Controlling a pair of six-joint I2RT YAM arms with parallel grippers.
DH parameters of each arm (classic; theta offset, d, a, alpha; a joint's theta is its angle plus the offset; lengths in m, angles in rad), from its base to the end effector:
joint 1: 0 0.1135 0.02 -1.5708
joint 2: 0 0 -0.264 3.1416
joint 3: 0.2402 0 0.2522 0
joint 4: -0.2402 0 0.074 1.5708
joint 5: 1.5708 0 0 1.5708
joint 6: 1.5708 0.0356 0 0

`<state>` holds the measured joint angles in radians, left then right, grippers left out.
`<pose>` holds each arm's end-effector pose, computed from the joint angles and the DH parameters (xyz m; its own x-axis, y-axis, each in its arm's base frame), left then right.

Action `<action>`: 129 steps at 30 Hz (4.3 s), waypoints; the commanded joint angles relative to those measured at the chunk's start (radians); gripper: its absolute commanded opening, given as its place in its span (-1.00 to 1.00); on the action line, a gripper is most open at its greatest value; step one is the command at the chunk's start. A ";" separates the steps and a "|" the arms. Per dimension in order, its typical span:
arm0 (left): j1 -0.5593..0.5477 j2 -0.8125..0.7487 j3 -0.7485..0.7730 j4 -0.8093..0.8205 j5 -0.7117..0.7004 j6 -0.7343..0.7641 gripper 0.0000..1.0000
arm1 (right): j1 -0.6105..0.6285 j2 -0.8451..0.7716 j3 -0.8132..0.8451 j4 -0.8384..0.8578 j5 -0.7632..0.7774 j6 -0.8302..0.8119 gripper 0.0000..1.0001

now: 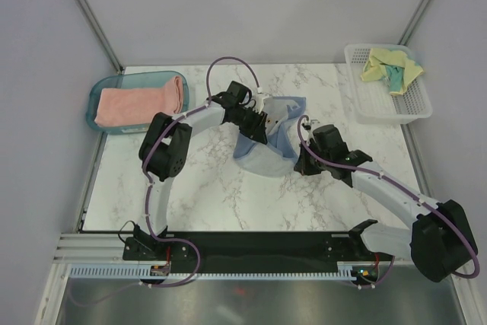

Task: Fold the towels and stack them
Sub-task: Flatten out the crumpled towel, then fold the towel

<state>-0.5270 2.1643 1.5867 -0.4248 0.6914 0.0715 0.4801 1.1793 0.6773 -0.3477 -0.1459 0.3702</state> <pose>0.3864 -0.2511 0.1634 -0.6777 0.4580 -0.5753 0.7344 0.4617 -0.4975 0.2060 0.1131 0.2102 -0.8172 -0.0219 -0.5760 -0.2643 0.9023 0.3407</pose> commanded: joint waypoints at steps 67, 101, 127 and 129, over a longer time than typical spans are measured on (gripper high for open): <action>0.070 -0.754 0.012 -0.055 -0.518 -0.351 -0.95 | -0.017 0.009 0.680 0.082 -0.027 -0.189 -1.00; 0.297 -0.148 0.092 0.231 -0.162 -0.177 -0.95 | -0.259 0.685 0.888 -0.031 -0.322 -0.494 -1.00; 0.231 -0.601 -0.586 0.285 -0.250 -0.262 -0.95 | -0.089 0.319 0.363 -0.168 -0.208 -0.372 -1.00; 0.214 -0.618 -0.605 0.279 -0.279 -0.263 -0.95 | -0.075 0.307 0.347 -0.166 -0.195 -0.372 -1.00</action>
<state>-0.2993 1.6016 1.0092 -0.1547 0.4873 -0.1688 0.3916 1.5352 1.0466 -0.5022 -0.3832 -0.0174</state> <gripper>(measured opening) 0.045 0.011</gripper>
